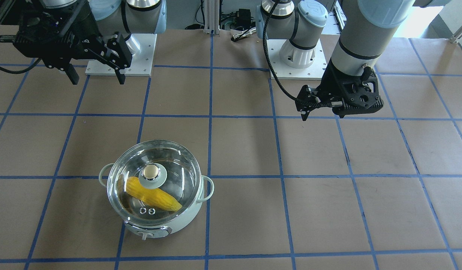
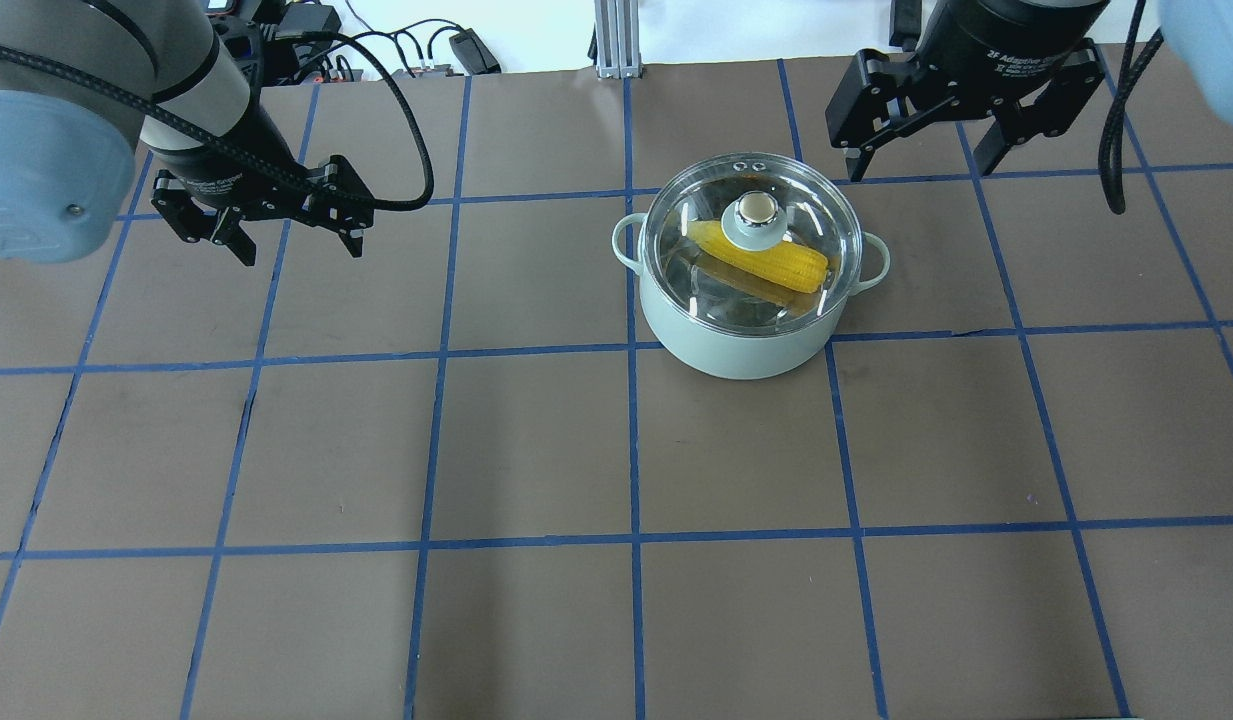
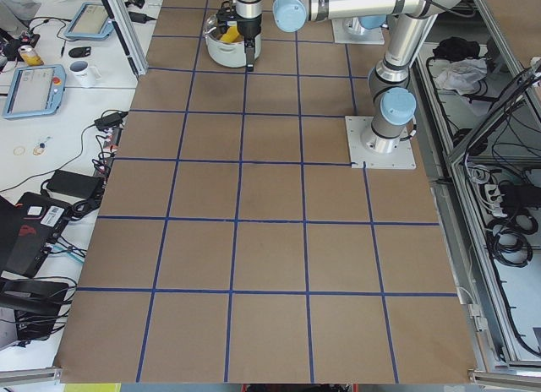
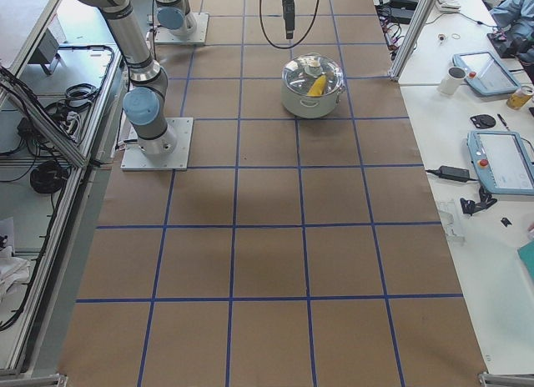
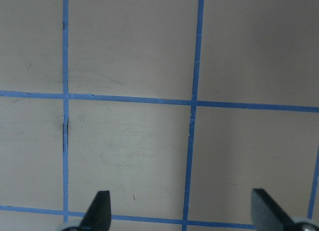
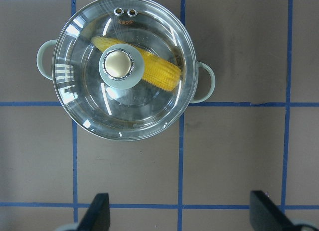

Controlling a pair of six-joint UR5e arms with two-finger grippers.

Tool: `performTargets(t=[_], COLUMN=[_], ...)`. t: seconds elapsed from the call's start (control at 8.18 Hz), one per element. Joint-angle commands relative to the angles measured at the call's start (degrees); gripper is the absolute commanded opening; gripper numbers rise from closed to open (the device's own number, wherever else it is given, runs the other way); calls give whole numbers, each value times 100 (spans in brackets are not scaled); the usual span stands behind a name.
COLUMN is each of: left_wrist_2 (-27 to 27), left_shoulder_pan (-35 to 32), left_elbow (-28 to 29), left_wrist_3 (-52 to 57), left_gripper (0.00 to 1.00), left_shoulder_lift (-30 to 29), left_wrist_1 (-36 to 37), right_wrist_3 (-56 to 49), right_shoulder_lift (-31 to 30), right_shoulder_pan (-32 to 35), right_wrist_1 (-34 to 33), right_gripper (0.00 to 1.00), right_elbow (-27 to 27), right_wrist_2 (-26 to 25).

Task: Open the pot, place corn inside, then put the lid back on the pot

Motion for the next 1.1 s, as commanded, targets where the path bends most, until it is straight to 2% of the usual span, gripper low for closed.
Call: performTargets(t=[0.0,0.98], left_wrist_2=[2,-7], left_shoulder_pan=[0,0], left_elbow=[0,0], left_wrist_3=[9,1], left_gripper=[100,100], left_shoulder_lift=[-45,-71], left_wrist_1=[2,72], right_wrist_3=[-252,-254], right_shoulder_lift=[0,9], right_shoulder_pan=[0,0], right_wrist_1=[-38,-30], right_gripper=[100,100], right_elbow=[0,9], right_wrist_2=[-8,0])
